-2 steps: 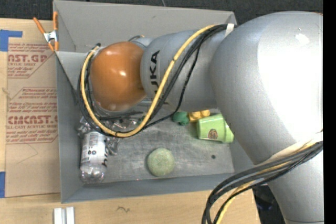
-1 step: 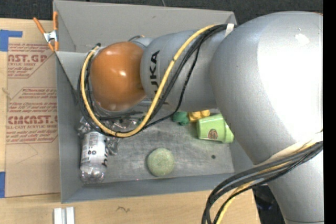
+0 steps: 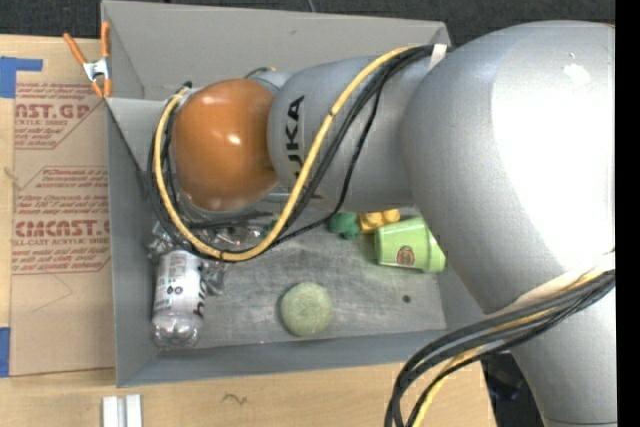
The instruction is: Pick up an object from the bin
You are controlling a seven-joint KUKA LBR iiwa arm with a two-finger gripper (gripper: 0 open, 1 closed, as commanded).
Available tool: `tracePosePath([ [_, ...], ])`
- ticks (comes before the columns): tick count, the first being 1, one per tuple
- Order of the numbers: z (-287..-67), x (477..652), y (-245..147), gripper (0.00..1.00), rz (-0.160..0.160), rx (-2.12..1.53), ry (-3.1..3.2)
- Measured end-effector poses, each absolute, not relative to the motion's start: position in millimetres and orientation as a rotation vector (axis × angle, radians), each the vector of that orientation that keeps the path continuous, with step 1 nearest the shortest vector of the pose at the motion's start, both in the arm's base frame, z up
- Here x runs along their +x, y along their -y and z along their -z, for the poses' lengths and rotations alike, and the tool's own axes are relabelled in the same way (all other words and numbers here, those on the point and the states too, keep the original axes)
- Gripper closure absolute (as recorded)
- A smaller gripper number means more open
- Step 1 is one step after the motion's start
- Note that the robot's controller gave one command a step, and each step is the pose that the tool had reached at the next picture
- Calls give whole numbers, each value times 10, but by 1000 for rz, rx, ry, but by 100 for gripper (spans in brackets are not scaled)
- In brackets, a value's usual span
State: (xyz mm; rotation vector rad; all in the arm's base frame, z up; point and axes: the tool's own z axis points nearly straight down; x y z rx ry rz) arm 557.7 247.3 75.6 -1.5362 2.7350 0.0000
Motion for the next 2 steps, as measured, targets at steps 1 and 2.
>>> tracePosePath([
  [1,-787,5580,-2470,100,2,-1538,-2735],
  [2,-824,5566,-2459,100,1,-1540,-2742],
])
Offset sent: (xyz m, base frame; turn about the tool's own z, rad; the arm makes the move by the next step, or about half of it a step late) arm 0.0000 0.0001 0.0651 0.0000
